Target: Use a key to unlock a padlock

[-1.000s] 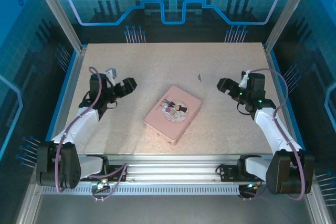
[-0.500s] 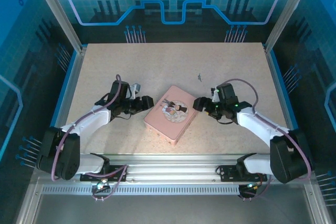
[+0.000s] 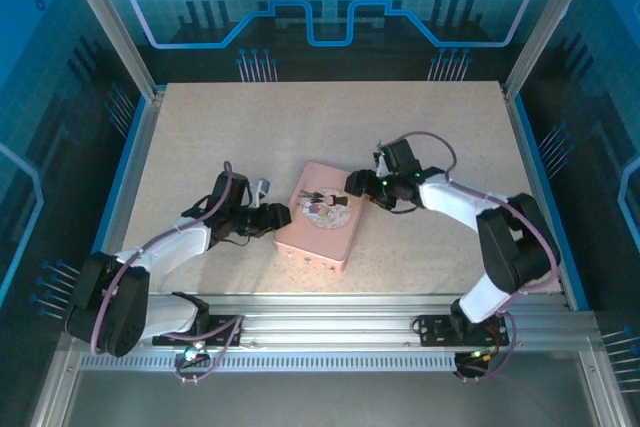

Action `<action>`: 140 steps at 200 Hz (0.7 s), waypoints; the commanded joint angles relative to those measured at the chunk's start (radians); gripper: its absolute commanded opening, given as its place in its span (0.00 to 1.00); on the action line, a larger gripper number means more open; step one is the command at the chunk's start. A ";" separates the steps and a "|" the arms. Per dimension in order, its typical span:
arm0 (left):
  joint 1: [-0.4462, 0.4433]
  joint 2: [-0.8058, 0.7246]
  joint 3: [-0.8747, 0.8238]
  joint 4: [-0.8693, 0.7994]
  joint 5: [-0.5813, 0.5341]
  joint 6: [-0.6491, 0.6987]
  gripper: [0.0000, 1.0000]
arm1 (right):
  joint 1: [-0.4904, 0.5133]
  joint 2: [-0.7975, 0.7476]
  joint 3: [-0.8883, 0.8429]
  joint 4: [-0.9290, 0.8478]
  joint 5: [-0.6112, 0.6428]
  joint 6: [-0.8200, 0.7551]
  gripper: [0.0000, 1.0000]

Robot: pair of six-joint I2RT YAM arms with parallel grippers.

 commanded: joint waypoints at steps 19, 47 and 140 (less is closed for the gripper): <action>-0.062 -0.070 -0.062 0.031 0.014 -0.091 0.48 | 0.050 0.170 0.230 -0.062 -0.036 -0.054 0.71; -0.118 -0.071 -0.068 0.056 -0.022 -0.129 0.48 | 0.059 0.274 0.379 -0.121 -0.058 -0.076 0.71; -0.157 -0.173 0.058 -0.203 -0.214 -0.090 0.81 | 0.034 0.147 0.433 -0.365 0.120 -0.172 0.99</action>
